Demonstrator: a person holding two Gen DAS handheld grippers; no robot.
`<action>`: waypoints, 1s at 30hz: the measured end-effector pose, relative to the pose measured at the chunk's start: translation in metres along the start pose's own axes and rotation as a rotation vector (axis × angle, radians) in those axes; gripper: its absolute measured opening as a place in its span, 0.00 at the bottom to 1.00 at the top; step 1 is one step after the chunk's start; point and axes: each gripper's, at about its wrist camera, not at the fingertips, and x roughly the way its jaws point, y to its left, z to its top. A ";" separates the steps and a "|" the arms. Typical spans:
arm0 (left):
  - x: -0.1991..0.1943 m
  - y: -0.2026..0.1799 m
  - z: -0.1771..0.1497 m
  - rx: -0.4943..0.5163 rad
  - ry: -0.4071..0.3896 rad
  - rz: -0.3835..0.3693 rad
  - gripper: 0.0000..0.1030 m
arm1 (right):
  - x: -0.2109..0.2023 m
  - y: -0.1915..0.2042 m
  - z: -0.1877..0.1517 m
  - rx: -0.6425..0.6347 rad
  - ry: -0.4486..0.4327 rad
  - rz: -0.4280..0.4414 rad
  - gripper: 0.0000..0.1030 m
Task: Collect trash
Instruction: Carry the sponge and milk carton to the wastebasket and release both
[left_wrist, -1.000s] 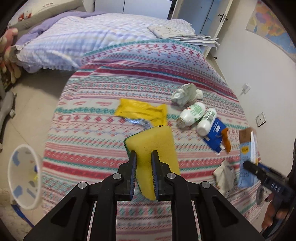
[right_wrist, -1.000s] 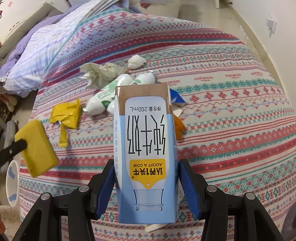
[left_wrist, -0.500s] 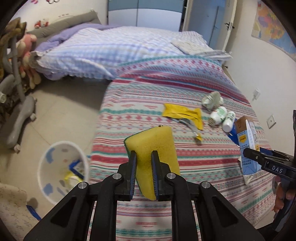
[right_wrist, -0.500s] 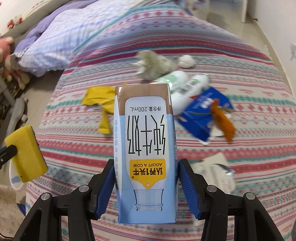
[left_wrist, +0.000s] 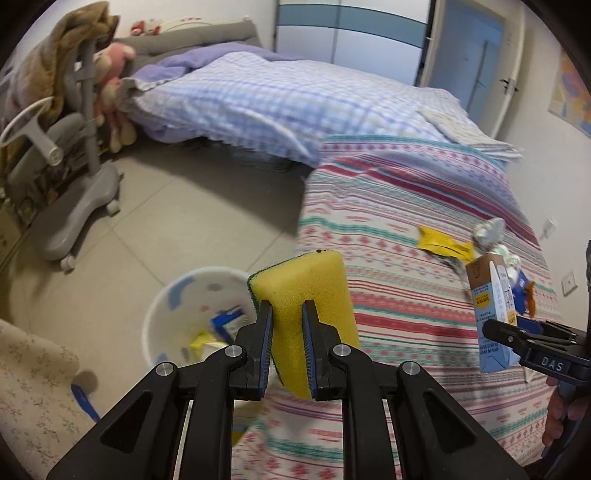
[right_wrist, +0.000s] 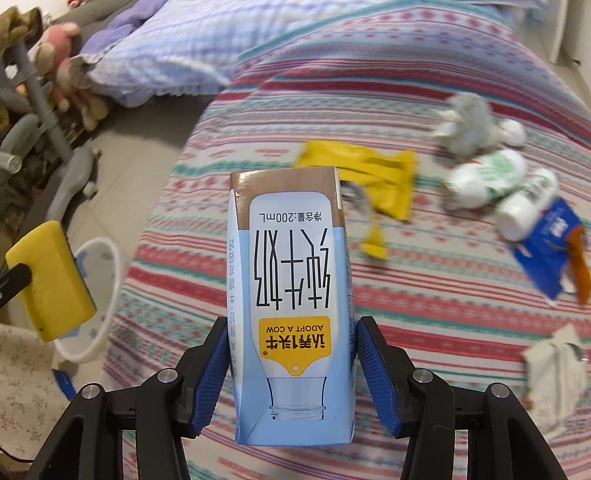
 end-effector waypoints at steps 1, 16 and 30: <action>0.001 0.007 -0.001 -0.010 0.002 0.009 0.16 | 0.003 0.007 0.001 -0.007 0.003 0.009 0.57; 0.052 0.094 -0.013 -0.148 0.107 0.103 0.20 | 0.055 0.101 0.010 -0.119 0.054 0.143 0.57; 0.052 0.124 -0.033 -0.161 0.190 0.260 0.88 | 0.087 0.145 0.012 -0.159 0.092 0.236 0.58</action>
